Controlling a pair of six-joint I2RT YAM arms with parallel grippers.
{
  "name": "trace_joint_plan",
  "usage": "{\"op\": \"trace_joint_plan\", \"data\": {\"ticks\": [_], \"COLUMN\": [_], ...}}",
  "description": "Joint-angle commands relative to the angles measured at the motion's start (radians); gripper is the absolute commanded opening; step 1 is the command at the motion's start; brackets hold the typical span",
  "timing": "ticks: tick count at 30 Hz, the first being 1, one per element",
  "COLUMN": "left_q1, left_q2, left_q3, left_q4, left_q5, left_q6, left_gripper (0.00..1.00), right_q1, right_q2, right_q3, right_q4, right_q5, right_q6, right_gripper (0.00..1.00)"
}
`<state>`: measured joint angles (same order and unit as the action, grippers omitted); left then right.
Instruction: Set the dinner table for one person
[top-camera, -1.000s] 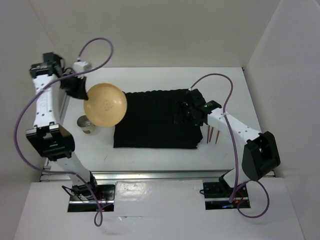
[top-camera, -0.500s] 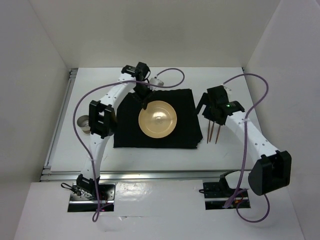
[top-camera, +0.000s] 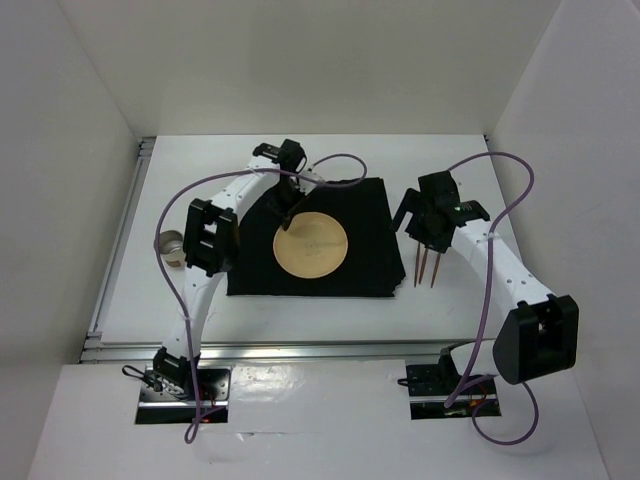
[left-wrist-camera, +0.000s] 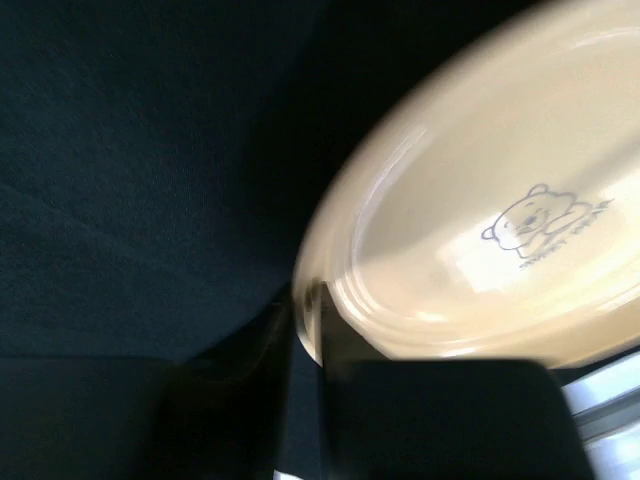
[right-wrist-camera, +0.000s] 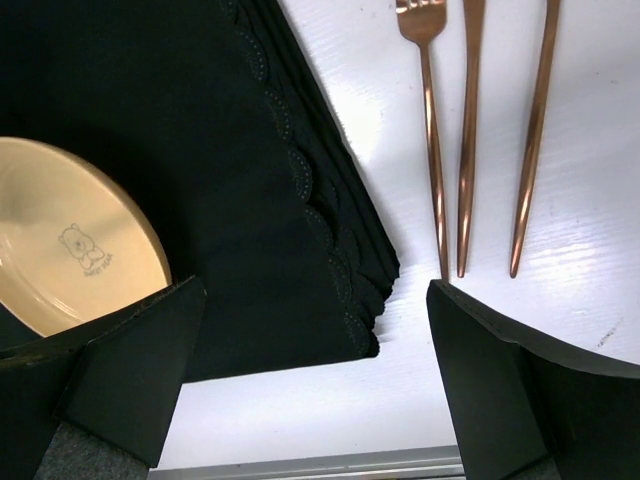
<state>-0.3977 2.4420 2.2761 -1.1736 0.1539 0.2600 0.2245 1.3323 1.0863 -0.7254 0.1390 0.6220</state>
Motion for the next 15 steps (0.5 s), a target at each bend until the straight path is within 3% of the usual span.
{"op": "trace_joint_plan", "data": {"ticks": [1, 2, 3, 4, 5, 9, 10, 13, 15], "left_q1": [-0.021, -0.021, -0.021, -0.021, -0.009, 0.107, 0.14, 0.302, 0.394], "left_q2": [-0.031, -0.055, -0.069, -0.087, -0.109, -0.25, -0.346, -0.504, -0.616], "left_q3": [-0.035, -0.035, -0.026, -0.026, -0.006, 0.077, 0.056, -0.131, -0.232], "left_q4": [-0.009, -0.009, -0.009, -0.009, -0.009, -0.044, -0.044, 0.055, 0.095], "left_q5": [-0.077, -0.077, -0.077, -0.077, -0.065, 0.001, 0.013, -0.045, -0.092], "left_q6": [0.022, 0.013, 0.001, -0.01, -0.037, -0.1, -0.1, -0.11, -0.081], "left_gripper": [0.28, 0.44, 0.8, 0.94, 1.0, 1.0, 1.0, 0.96, 0.86], "right_q1": [0.003, 0.003, 0.003, 0.003, 0.003, 0.016, 0.025, 0.084, 0.148], "right_q2": [-0.007, -0.007, -0.007, -0.018, -0.018, -0.028, -0.028, -0.001, 0.031], "right_q3": [-0.003, -0.003, 0.007, 0.007, 0.007, -0.003, -0.003, -0.003, -0.003], "right_q4": [0.014, 0.014, 0.014, 0.014, 0.014, 0.058, 0.07, 0.095, 0.109], "right_q5": [-0.021, -0.033, -0.033, -0.054, -0.055, -0.121, -0.131, -0.151, -0.151], "right_q6": [-0.021, -0.021, -0.021, -0.031, -0.041, -0.064, -0.073, -0.082, -0.102], "right_gripper": [1.0, 1.0, 1.0, 1.0, 1.0, 1.0, 1.0, 1.0, 1.0]}}
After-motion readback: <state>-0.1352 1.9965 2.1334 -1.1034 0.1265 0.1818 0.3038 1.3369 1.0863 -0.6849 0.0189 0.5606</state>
